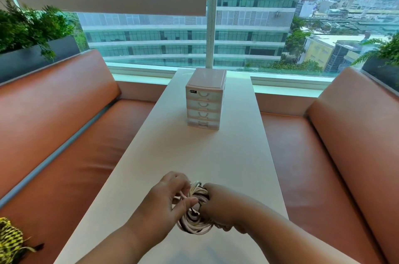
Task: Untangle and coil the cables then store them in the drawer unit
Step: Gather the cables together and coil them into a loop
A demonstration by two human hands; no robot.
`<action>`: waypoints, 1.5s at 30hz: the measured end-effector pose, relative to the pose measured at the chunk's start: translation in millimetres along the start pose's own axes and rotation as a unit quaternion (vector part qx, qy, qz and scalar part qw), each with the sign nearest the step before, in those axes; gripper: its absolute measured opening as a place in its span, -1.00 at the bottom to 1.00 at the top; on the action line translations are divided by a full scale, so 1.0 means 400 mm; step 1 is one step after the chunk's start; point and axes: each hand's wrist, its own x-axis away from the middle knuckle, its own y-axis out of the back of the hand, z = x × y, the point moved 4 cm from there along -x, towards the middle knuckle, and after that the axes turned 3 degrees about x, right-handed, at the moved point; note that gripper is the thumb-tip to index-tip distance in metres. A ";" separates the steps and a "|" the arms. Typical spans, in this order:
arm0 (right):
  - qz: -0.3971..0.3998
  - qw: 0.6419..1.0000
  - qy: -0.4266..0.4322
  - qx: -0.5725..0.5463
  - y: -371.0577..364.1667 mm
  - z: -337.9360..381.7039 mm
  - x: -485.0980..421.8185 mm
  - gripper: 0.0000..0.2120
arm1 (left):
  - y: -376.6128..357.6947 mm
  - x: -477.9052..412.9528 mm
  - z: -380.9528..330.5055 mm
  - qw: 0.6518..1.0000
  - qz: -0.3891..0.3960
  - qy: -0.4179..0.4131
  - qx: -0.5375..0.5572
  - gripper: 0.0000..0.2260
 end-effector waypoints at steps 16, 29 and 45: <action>-0.077 0.992 0.082 -0.050 0.058 0.061 0.022 -0.90 | 0.011 -0.023 -0.023 0.991 -0.079 0.096 0.041 -0.69; -0.085 0.988 0.110 -0.067 0.081 0.100 0.056 -0.93 | 0.017 -0.021 -0.060 0.977 -0.191 0.086 0.034 -0.74; -0.056 0.968 0.058 0.238 0.103 0.091 0.052 -0.81 | 0.024 -0.050 -0.057 0.982 -0.042 0.157 -0.096 -0.87</action>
